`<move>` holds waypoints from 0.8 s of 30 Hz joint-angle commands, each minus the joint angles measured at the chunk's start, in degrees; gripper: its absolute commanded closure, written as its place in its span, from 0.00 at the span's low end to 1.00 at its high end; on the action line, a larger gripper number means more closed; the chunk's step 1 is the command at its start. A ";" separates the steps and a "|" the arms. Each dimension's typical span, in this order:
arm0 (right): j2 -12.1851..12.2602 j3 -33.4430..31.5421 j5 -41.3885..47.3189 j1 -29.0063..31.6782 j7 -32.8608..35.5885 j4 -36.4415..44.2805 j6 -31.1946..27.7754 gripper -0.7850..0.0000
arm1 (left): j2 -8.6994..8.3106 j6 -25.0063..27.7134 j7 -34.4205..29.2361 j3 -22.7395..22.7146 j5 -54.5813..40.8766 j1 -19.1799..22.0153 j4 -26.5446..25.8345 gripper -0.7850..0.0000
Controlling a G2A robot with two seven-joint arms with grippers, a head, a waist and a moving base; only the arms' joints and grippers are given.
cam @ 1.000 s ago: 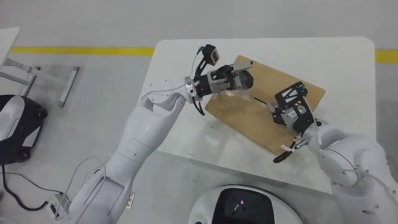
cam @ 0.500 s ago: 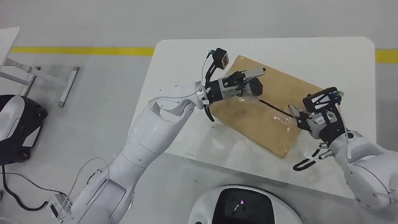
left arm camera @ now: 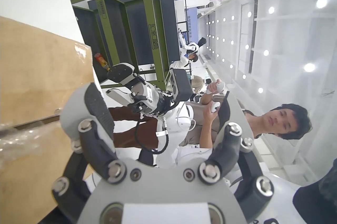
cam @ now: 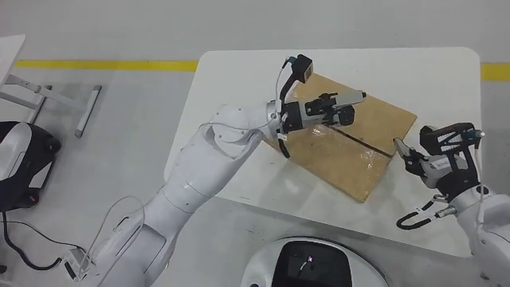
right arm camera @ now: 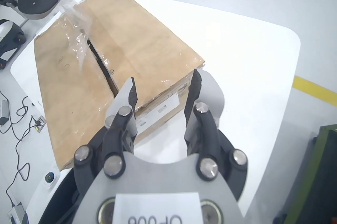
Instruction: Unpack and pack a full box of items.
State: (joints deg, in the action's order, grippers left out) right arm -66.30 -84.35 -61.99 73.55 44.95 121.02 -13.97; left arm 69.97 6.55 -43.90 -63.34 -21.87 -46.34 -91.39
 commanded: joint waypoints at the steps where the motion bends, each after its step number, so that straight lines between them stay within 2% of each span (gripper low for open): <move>1: 0.05 -0.09 0.75 0.11 -0.63 -0.06 -0.51 0.50 | -0.41 0.54 -0.21 -1.57 1.98 -0.89 -0.75 0.00; 3: 0.10 0.00 1.25 -0.10 -0.94 -0.28 -1.19 0.54 | -0.86 0.93 -0.75 -3.35 3.40 -1.89 -1.45 0.00; 6: 0.13 0.77 1.60 -0.86 -1.34 -1.04 -2.03 0.67 | -1.64 1.53 -1.07 -6.70 6.29 -3.46 -2.39 0.00; 8: 0.10 1.73 1.71 -1.66 -1.67 -1.74 -2.31 0.95 | -2.20 2.01 -0.71 -8.96 9.62 -4.64 -3.13 0.00; 9: 0.07 2.29 1.61 -2.16 -1.91 -2.17 -2.40 1.00 | -2.48 2.40 -0.26 -10.22 11.27 -5.36 -3.52 0.00; 15: -0.33 6.52 1.02 -5.63 -4.60 -5.15 -1.90 1.00 | -4.07 5.50 3.28 -17.09 23.96 -10.18 -6.75 0.00; 20: -0.91 11.25 1.83 -8.83 -5.90 -8.14 -2.02 0.99 | -5.08 5.93 8.30 -21.72 36.33 -14.23 -7.96 0.00; 21: -1.03 12.18 2.15 -9.51 -6.03 -8.61 -2.27 0.79 | -5.17 5.91 9.15 -22.23 37.34 -15.03 -7.99 0.00; 22: -1.10 12.79 2.15 -9.96 -6.05 -8.84 -2.49 0.69 | -5.26 5.80 9.76 -22.69 38.39 -15.45 -8.02 0.00; 24: -1.33 14.89 2.43 -11.56 -5.75 -9.62 -3.71 0.57 | -5.53 5.93 11.84 -23.76 42.94 -16.95 -8.30 0.00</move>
State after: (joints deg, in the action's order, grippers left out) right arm -67.52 -70.51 -59.73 62.86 38.99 111.79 -17.03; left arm 64.57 12.32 -33.35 -86.60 18.40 -62.44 -99.53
